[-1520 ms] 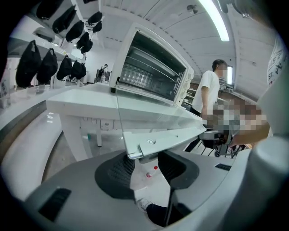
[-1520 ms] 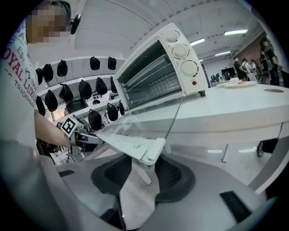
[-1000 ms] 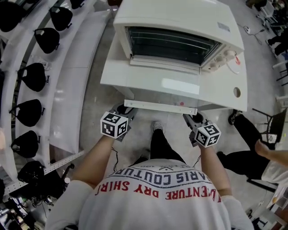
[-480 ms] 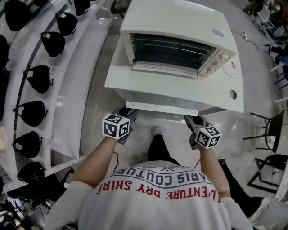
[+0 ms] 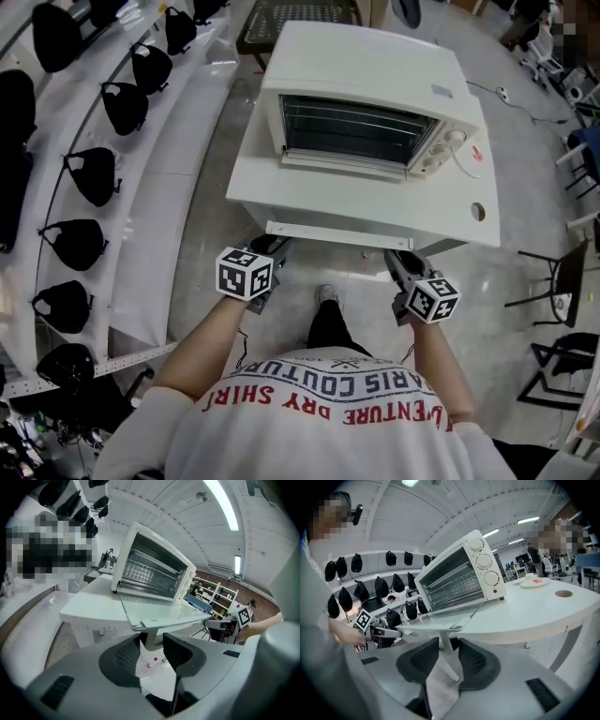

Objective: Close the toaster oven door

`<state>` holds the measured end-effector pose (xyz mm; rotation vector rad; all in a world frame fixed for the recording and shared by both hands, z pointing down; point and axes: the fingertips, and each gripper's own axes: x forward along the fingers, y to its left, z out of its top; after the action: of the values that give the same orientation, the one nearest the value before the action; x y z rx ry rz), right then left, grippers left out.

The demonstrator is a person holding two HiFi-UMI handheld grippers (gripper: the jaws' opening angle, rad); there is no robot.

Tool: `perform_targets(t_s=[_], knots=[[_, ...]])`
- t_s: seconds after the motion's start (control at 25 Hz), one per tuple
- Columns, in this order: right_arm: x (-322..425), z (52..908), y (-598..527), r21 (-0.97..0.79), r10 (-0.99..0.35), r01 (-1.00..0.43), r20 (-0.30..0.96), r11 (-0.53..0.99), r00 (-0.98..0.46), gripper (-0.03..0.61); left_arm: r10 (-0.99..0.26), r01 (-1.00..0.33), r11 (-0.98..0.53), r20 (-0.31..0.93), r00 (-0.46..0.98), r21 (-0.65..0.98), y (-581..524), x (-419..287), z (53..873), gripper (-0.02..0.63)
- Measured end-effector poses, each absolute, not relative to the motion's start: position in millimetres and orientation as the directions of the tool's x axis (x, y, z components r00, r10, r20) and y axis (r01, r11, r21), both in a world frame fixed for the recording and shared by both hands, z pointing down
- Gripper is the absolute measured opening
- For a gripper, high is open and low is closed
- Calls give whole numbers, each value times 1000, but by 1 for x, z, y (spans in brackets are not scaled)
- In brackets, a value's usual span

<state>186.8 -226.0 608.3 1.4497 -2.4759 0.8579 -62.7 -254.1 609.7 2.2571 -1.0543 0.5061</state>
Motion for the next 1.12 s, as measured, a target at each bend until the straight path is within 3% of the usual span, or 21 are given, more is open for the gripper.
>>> perform_targets(t_s=[1.12], knots=[[194,509,-250,-367,-861,-878,287,307,-421,143,-623,-775,-564,470,625,283,-281,-60,509,177]])
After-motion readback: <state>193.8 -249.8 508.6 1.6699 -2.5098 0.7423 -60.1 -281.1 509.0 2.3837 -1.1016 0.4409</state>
